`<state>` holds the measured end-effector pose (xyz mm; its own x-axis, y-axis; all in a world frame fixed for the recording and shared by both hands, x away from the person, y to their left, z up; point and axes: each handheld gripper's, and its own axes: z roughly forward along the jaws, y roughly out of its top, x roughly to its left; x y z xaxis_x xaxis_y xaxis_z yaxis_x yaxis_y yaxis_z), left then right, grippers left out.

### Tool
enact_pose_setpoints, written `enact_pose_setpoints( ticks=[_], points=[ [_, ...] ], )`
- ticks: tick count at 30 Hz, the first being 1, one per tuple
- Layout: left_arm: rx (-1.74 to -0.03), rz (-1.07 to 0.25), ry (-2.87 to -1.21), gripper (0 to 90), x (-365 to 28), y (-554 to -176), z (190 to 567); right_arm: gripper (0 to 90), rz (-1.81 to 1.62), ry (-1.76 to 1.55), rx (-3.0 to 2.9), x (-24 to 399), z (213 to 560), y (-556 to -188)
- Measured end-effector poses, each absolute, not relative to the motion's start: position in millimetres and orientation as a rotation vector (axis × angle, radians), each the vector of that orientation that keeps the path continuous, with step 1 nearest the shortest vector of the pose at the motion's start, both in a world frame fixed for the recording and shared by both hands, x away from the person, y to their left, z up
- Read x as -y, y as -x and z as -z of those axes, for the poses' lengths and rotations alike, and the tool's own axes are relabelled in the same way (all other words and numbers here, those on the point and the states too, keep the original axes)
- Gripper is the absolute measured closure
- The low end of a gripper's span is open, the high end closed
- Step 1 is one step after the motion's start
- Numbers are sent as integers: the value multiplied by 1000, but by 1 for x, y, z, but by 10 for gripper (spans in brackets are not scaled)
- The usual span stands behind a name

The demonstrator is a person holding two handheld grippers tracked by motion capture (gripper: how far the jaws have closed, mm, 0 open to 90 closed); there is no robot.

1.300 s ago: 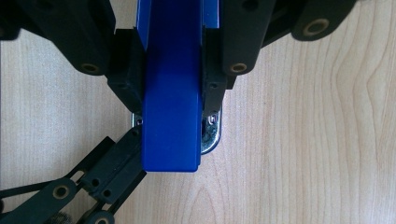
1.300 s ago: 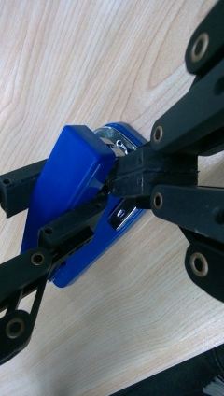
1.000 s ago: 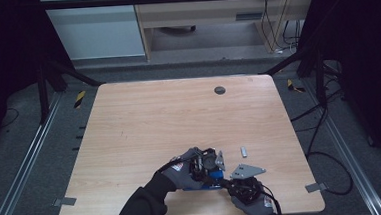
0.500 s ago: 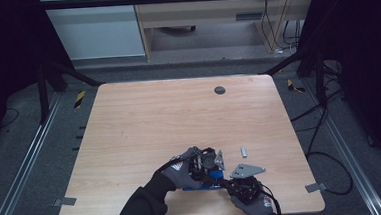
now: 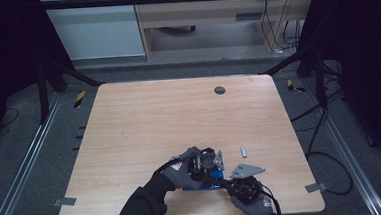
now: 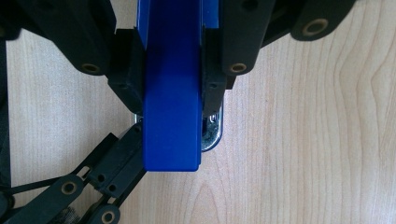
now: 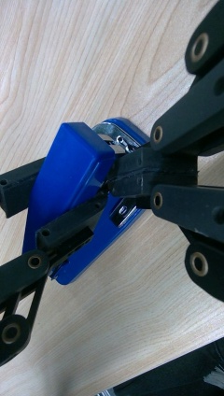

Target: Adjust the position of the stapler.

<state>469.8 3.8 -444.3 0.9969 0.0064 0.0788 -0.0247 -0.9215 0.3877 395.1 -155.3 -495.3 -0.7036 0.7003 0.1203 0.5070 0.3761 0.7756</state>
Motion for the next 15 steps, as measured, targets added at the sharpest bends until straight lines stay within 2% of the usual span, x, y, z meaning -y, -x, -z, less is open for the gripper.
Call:
enact_pose_setpoints(
  ticks=[15],
  points=[
    [38, -122, -2768, 660, -2, -470, 443, 900, -1222, -1074, -2404, 154, 495, -394]
  ],
)
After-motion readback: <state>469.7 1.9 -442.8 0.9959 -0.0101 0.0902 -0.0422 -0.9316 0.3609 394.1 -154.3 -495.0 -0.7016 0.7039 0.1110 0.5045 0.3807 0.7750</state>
